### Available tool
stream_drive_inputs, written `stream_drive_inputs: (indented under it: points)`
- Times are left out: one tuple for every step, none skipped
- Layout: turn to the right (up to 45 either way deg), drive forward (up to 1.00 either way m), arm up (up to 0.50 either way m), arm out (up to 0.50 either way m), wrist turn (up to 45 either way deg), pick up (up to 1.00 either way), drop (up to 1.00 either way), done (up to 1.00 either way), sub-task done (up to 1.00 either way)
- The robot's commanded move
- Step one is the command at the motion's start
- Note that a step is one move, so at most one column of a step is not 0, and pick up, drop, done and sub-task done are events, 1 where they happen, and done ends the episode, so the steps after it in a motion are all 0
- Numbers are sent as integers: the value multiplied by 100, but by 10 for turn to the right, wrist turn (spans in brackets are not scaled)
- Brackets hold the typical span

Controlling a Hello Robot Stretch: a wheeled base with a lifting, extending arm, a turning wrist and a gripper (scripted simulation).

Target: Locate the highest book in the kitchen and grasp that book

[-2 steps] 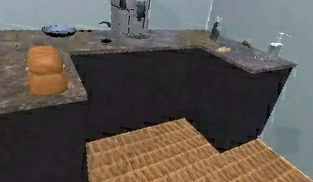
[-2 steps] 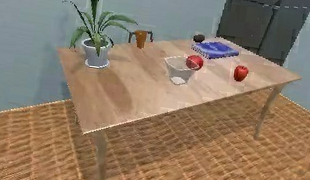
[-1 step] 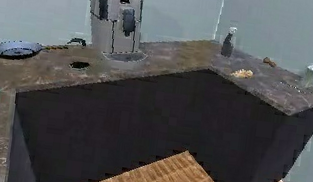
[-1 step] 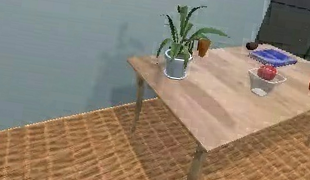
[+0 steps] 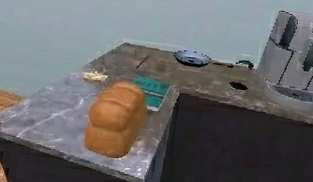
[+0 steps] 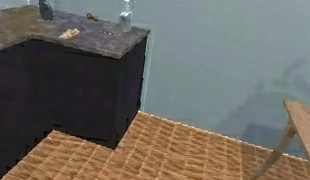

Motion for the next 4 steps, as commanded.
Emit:
stream_drive_inputs:
  points:
    - [-450, 0, 0, 0, 0, 0, 0, 0, 0]
    - [-450, 0, 0, 0, 0, 0, 0, 0, 0]
    - [0, 0, 50, 0, 0, 0, 0, 0, 0]
    - [0, 0, 38, 0, 0, 0, 0, 0, 0]
